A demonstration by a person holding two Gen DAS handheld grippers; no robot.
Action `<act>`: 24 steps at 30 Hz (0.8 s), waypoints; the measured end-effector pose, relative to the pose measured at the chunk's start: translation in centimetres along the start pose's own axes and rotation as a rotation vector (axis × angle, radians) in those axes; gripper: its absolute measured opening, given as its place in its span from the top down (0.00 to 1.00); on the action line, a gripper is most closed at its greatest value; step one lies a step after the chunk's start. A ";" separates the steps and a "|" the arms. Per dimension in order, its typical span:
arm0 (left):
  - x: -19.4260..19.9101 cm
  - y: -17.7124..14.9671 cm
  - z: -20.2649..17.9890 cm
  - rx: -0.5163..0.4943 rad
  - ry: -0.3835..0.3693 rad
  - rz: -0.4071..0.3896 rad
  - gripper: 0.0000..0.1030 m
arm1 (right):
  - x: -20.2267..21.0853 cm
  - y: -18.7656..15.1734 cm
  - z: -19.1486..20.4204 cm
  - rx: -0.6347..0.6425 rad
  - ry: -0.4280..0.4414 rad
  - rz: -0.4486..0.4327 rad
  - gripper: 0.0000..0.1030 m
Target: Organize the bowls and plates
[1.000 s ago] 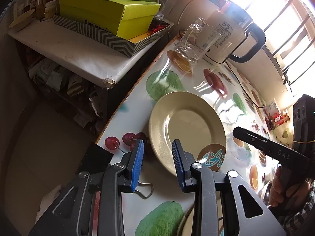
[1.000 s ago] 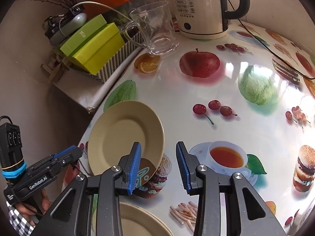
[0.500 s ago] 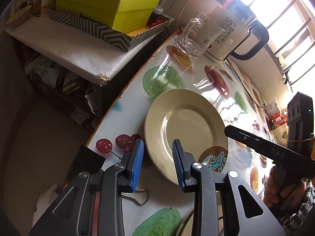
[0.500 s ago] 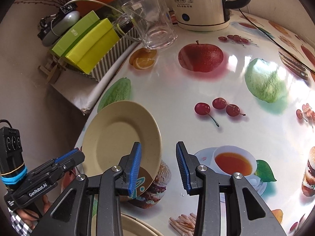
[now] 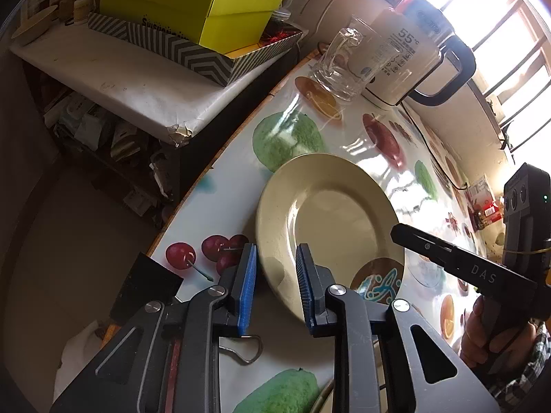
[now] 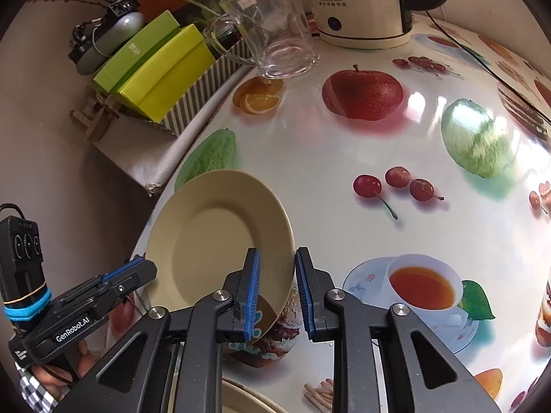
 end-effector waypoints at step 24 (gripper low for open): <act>0.7 -0.1 -0.7 -0.011 -0.015 -0.014 0.79 | 1.3 -0.3 0.0 -0.008 -0.003 -0.023 0.82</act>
Point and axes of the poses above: each gripper's, at about its wrist camera, not at the fingertips, and x roughly against the way its jaws point, z to its left, y to its top, the point moved 6 cm from there along -x, roughly the way its jaws point, and after that the axes turned 12 degrees about x, right-handed, at the moved point
